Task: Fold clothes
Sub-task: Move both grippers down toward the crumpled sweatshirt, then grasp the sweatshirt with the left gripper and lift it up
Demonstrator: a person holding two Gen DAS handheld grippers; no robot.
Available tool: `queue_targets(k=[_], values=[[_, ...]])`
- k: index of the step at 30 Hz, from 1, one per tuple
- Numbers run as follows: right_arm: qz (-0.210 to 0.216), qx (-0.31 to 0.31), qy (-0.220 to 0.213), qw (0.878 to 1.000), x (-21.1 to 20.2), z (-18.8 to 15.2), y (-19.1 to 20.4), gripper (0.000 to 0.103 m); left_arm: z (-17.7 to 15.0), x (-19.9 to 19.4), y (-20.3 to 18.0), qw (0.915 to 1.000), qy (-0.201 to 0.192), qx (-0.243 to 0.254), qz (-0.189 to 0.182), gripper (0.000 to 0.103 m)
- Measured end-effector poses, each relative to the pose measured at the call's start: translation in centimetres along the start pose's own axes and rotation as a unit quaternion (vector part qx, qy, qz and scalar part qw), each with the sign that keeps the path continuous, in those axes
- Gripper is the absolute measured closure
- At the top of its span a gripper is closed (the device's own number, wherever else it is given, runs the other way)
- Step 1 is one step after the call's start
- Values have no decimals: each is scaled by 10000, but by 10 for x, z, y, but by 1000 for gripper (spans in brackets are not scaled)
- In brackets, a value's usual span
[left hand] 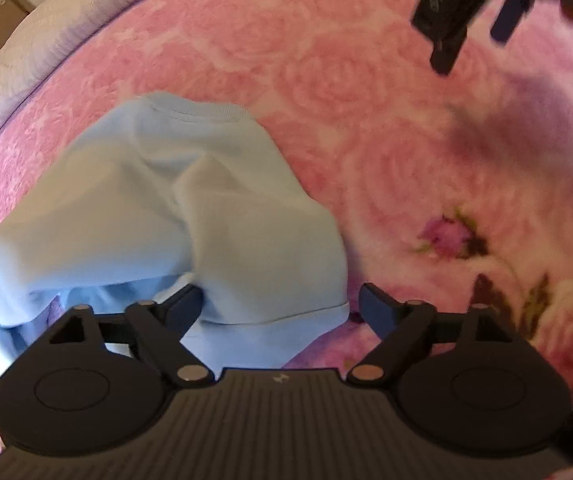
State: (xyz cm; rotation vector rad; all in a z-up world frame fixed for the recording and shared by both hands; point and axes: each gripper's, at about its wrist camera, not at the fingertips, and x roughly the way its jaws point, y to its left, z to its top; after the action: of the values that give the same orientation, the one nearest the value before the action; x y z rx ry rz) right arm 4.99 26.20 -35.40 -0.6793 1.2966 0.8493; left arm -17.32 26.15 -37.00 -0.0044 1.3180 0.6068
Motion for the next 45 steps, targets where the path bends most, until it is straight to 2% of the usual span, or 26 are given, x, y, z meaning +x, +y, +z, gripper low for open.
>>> queue_targets(k=[4,5,6,7,8,9,11,12,14,17,20,22,25,26,29,30,32,35,38,40,43,44,45], values=[[-15,-70,66,10000,2,-4,1,24,8,11,-14,9999,34,25,110,19],[-11,-90,71,9999,2,-4,2,24,7,19,-13,9995,104,44,279,19],[-13,-104,73,9999,2,-4,2,24,5,26,-12,9989,169,57,426,27],[-15,-117,76,9999,2,-4,2,24,1,32,-6,9990,192,8,410,49],[-14,-122,72,9999,2,-4,2,24,-1,33,4,9993,146,-169,305,63],[-12,-126,66,9999,2,-3,2,24,-3,30,16,9987,126,-380,311,94],[-11,-145,37,9999,1,-2,2,24,-10,16,52,9950,23,-980,193,93],[-18,-155,37,9999,1,-1,2,24,-15,5,74,9909,-52,-1343,102,93],[-19,-171,28,9998,0,2,3,24,-34,-31,127,9788,-216,-2022,233,93],[85,-231,-43,9997,-6,7,11,24,-73,-84,213,9550,-318,-2834,821,93],[236,-402,-140,9988,-12,16,28,24,-115,-121,294,9292,-258,-3362,1513,93],[399,-556,-219,9974,-17,23,46,25,-141,-130,342,9146,-135,-3584,1866,94],[678,-859,-376,9933,-23,34,81,25,-173,-125,403,8993,-17,-3865,2045,94],[771,-984,-433,9912,-25,38,96,26,-184,-123,422,8946,23,-3950,2091,94],[1063,-1414,-657,9820,-31,46,139,28,-208,-110,466,8932,163,-4048,1952,94],[1159,-1597,-742,9775,-34,47,158,29,-212,-106,474,8962,198,-4017,1874,94],[1363,-1984,-915,9663,-41,45,193,31,-221,-98,490,9020,262,-3952,1717,94],[1751,-2664,-1122,9412,-50,26,251,37,-233,-86,506,9127,217,-3843,1375,94],[2092,-3379,-1170,9102,-53,-7,299,39,-240,-69,519,9198,211,-3758,1107,94],[2129,-3930,-1183,8867,-52,-34,328,41,-246,-58,525,9236,211,-3707,952,94],[1604,-5071,-1508,8333,-45,-73,358,42,-258,-39,532,9248,257,-3722,748,94],[1414,-5437,-1615,8114,-42,-85,368,42,-262,-34,533,9253,261,-3717,711,94],[1168,-5829,-1797,7838,-39,-95,376,42,-266,-30,534,9252,256,-3726,680,94]])
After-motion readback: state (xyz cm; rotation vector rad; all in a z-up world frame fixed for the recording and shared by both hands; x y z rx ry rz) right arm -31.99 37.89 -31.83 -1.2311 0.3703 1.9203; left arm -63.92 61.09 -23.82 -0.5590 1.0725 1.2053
